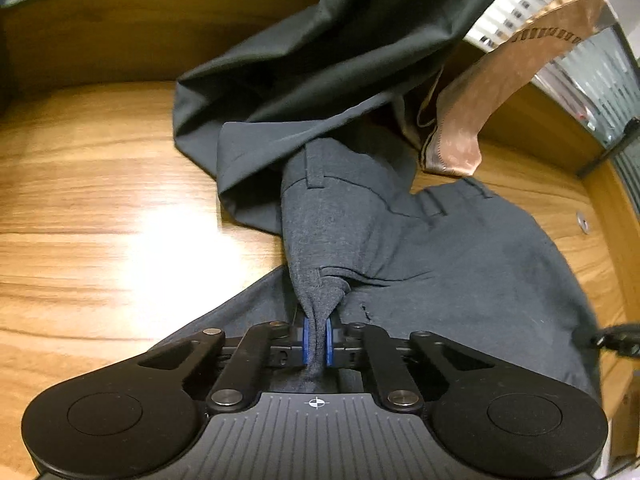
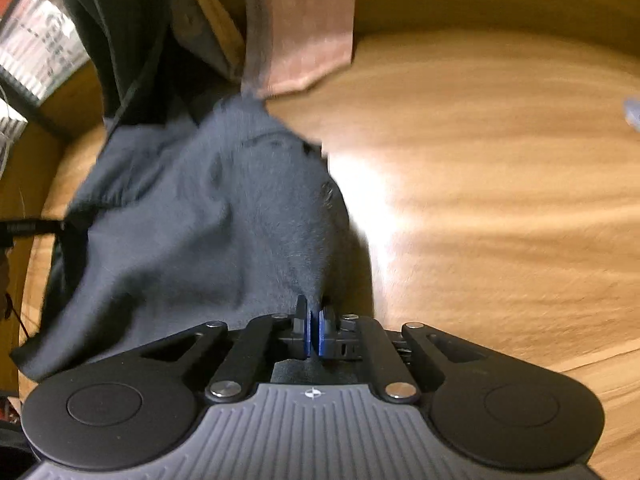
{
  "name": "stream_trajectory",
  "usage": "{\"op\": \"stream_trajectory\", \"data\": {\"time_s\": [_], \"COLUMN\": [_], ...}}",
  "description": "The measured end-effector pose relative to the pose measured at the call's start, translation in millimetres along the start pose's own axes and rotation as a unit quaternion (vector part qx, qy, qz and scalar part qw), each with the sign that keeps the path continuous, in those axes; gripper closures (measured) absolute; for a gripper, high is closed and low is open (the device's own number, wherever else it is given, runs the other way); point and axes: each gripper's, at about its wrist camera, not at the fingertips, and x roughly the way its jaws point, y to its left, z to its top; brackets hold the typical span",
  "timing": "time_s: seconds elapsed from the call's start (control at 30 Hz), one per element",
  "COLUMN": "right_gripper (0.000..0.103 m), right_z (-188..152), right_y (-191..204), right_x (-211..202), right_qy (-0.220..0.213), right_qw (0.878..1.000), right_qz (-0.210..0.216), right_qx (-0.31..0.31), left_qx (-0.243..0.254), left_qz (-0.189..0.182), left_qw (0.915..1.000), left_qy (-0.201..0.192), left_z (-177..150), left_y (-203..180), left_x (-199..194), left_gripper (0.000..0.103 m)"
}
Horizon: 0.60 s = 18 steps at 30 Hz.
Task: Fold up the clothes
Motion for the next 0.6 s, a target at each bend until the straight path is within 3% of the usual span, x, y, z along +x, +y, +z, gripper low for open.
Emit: {"op": "stream_trajectory", "data": {"time_s": [0.27,0.37,0.6], "right_gripper": [0.101,0.101,0.099], "right_z": [9,-2,-44], "right_y": [51,70,89], "right_x": [-67,-72,-26], "right_qy": [-0.049,-0.027,0.060], "right_qw": [0.994,0.991,0.986], "right_qz": [-0.013,-0.009,0.013], "right_qx": [-0.098,-0.132,-0.158], "left_qx": [-0.003,-0.011,-0.058], "left_qz": [0.000,0.011,0.049], "left_qw": [0.9997,0.9998,0.9965], "left_qy": [-0.023,-0.013,0.035], "left_z": [-9,-23,-64], "left_y": [4,12,48], "left_x": [-68,-82,-81], "left_gripper": [0.094,0.094,0.094]}}
